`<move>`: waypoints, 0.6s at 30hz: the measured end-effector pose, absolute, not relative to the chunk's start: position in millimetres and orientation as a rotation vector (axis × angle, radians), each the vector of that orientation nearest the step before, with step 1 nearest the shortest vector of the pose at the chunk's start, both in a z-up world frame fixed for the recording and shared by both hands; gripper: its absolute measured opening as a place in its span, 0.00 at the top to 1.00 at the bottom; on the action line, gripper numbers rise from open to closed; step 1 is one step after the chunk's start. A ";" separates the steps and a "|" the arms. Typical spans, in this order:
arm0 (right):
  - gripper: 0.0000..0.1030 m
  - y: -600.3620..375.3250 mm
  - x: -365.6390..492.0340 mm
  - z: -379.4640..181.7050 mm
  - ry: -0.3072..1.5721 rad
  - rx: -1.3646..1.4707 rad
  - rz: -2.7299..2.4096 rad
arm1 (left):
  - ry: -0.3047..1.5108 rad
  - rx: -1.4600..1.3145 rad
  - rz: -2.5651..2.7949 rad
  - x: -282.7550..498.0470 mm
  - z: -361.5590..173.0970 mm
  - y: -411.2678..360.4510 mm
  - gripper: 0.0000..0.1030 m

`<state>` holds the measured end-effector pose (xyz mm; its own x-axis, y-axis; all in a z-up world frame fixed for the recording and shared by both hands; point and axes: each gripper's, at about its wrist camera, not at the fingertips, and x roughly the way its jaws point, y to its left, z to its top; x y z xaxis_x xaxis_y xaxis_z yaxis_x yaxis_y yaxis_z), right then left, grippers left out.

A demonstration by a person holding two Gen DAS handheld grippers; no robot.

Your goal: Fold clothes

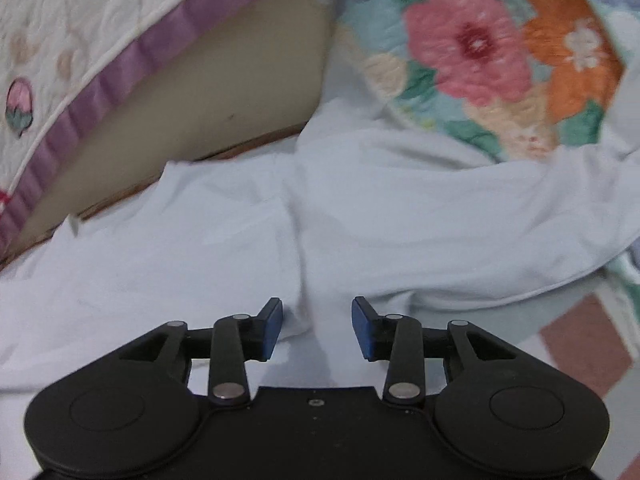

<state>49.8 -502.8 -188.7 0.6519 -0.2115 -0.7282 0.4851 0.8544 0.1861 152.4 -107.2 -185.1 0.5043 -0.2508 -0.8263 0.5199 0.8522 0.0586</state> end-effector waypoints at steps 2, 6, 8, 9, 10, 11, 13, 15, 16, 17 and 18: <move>0.58 -507.7 50.7 -180.1 0.740 0.351 -0.362 | 0.873 0.167 -0.617 144.1 -154.3 -84.2 0.58; 0.58 -520.1 75.3 -172.9 0.750 0.290 -0.241 | 0.701 0.013 -0.698 140.2 -113.6 -60.2 0.42; 0.58 -526.6 90.3 -175.4 0.770 0.263 -0.199 | 0.731 -0.027 -0.614 169.7 -124.2 -63.2 0.42; 0.58 -529.1 98.7 -181.4 0.786 0.238 -0.191 | 0.749 -0.045 -0.567 185.5 -130.5 -65.3 0.42; 0.58 -531.4 107.1 -188.2 0.803 0.219 -0.189 | 0.756 -0.024 -0.532 200.6 -139.4 -70.4 0.42; 0.58 -531.0 112.0 -193.6 0.800 0.214 -0.192 | 0.759 0.007 -0.498 215.4 -149.0 -76.3 0.44; 0.58 -529.1 119.0 -202.7 0.777 0.204 -0.189 | 0.763 0.041 -0.452 237.3 -165.8 -85.4 0.44; 0.72 -523.7 123.3 -210.0 0.758 0.172 -0.173 | 0.764 0.031 -0.435 247.5 -178.9 -90.4 0.44; 0.74 -519.4 124.2 -211.8 0.754 0.136 -0.170 | 0.765 0.027 -0.427 252.6 -185.4 -92.9 0.44; 0.81 -516.1 123.4 -211.5 0.739 0.101 -0.163 | 0.766 0.022 -0.418 257.7 -192.0 -95.4 0.44; 0.86 -517.5 122.7 -209.8 0.727 0.094 -0.155 | 0.766 0.017 -0.410 262.8 -198.5 -97.9 0.47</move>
